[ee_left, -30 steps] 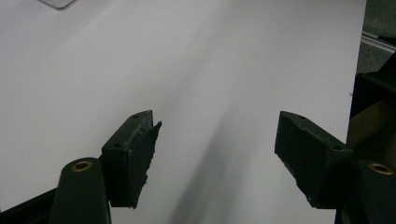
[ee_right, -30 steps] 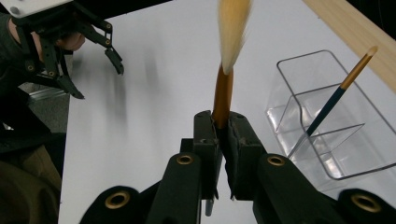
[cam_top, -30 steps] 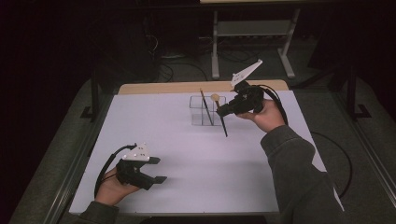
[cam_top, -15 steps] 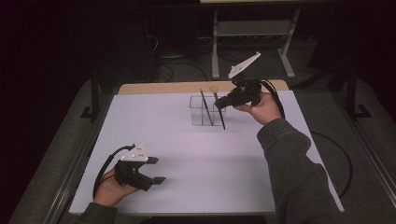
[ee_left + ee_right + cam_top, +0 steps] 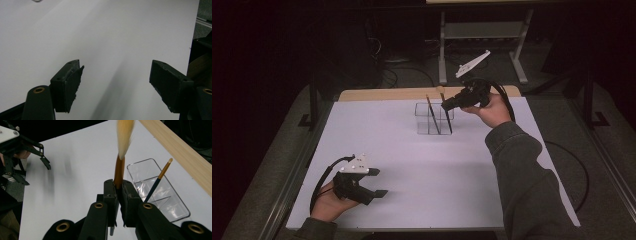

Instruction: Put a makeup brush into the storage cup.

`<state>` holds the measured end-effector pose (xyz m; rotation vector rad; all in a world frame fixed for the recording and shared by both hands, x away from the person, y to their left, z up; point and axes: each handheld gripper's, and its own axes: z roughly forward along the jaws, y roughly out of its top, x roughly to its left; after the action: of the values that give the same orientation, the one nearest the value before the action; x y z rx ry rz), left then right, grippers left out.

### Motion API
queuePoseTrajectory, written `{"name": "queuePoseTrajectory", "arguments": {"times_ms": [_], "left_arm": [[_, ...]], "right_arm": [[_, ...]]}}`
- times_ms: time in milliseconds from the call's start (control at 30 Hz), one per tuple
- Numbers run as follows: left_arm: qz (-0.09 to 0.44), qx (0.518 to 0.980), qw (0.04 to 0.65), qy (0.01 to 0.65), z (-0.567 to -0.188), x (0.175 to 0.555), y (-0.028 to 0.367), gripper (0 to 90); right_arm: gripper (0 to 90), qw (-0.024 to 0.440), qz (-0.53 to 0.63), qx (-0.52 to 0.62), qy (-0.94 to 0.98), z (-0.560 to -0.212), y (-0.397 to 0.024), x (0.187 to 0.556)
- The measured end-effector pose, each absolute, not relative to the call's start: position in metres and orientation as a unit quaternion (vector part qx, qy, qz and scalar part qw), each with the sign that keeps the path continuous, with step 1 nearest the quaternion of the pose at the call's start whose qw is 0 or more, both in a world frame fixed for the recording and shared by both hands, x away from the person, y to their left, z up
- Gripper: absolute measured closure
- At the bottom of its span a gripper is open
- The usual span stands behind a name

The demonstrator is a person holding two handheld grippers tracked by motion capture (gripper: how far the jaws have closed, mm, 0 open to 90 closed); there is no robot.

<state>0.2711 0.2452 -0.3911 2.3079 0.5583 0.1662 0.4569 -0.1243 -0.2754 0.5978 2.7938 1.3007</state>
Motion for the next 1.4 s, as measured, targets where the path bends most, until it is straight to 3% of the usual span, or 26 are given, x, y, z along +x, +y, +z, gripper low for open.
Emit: {"name": "queuePoseTrajectory", "arguments": {"times_ms": [900, 1400], "left_arm": [[0.076, 0.895, 0.379, 0.224, -0.388, 0.270, 0.248, 21.7], [0.077, 0.893, 0.383, 0.222, -0.387, 0.269, 0.248, 20.2]], "right_arm": [[82.6, 0.030, 0.426, 0.206, 0.881, -0.255, -0.122, 0.485], [82.6, 0.043, 0.412, 0.229, 0.881, -0.263, -0.114, 0.504]]}}
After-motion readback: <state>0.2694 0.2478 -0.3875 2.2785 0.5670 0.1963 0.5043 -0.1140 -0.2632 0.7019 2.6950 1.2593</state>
